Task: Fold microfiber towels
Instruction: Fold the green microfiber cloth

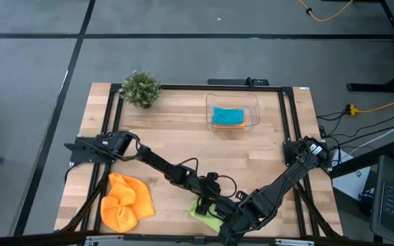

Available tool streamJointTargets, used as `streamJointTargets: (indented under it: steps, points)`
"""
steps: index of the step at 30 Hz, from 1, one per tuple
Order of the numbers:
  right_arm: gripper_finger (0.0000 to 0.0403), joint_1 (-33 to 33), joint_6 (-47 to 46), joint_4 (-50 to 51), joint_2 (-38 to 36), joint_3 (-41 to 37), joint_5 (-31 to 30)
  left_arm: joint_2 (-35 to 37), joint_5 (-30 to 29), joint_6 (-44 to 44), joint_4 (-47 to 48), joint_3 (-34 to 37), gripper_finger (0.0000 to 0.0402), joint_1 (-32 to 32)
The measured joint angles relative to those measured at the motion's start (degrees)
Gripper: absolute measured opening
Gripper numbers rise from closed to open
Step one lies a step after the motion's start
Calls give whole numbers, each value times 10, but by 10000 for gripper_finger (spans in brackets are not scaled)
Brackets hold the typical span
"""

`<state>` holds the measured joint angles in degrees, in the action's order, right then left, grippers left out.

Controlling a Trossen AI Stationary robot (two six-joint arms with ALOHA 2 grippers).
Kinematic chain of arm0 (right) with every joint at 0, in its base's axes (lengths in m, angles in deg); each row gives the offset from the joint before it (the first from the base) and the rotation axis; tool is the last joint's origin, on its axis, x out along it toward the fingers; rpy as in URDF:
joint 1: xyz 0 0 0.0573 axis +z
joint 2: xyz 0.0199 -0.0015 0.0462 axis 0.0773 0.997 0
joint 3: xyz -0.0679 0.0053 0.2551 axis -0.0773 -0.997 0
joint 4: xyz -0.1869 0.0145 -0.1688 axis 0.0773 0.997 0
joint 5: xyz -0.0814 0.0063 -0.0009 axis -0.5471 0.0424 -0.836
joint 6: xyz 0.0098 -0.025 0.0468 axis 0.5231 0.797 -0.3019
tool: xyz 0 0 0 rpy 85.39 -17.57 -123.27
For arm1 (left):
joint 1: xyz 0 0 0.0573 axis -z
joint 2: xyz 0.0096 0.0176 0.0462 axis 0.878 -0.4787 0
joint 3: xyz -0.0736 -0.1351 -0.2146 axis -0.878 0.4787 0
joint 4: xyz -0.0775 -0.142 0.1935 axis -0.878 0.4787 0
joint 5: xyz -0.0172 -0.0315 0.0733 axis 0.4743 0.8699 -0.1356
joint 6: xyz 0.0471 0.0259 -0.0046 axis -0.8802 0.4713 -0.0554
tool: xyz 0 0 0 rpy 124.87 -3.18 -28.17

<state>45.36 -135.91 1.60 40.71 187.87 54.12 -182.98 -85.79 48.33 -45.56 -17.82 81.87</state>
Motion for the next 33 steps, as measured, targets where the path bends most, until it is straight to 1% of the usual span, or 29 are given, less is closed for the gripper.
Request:
streamJointTargets:
  steps: [5,12,17,20,22,23,28,31,33]
  points:
    - [0,0,7,0,0,0,0,0,-15,-17,-26,0,135,9]
    - [0,0,14,0,0,0,0,0,-35,-18,-24,0,128,10]
    - [0,0,15,0,0,0,0,0,-30,-18,-11,0,88,10]
    - [0,0,15,1,0,0,0,0,-30,-17,-1,0,50,10]
    - [0,0,15,5,0,0,0,0,-30,-2,5,0,18,10]
    - [0,0,15,6,0,0,0,0,-30,5,5,0,10,10]
    - [0,0,15,7,0,0,0,14,-32,31,16,0,1,9]
    - [0,5,6,19,0,4,0,53,-41,31,35,0,1,9]
    - [0,10,-5,39,0,16,0,90,-52,29,66,0,0,9]
